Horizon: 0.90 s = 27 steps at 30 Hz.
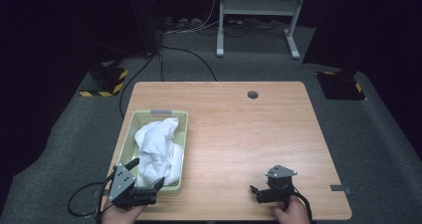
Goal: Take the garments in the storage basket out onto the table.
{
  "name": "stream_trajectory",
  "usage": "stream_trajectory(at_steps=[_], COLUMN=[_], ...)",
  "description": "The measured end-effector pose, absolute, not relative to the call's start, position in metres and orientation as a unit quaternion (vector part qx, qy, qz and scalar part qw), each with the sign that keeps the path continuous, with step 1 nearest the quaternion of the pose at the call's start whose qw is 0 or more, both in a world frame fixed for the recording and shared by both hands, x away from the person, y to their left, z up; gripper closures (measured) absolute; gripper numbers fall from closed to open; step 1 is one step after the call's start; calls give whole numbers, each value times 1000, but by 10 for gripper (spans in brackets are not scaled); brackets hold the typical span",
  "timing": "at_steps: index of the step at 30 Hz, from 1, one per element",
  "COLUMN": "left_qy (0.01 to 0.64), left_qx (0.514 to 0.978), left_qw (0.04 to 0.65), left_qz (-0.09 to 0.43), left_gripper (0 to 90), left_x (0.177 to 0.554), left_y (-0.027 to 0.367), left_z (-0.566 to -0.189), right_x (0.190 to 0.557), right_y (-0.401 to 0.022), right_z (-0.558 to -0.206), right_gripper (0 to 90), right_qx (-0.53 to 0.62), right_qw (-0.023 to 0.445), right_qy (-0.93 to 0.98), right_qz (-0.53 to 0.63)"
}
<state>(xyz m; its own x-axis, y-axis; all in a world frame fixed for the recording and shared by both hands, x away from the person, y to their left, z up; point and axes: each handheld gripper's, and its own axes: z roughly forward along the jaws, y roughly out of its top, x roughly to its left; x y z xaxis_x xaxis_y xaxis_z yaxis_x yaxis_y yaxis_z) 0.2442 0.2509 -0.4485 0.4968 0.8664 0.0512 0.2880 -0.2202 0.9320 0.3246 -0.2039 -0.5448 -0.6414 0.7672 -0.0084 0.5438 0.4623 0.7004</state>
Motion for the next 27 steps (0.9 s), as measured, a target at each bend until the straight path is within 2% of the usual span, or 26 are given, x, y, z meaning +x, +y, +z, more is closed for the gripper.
stream_trajectory(at_steps=[15, 27], left_qy=[427, 441], left_qx=[701, 700], left_qw=[476, 477], left_qz=[316, 296], left_gripper=[10, 11], left_x=[240, 250], left_y=[274, 272], left_z=[-447, -452], right_x=[325, 325], right_y=[-204, -204], right_z=[-545, -545], right_gripper=[0, 0], right_qx=[390, 390], right_qw=[164, 164], right_qy=[839, 839], right_qz=[341, 341])
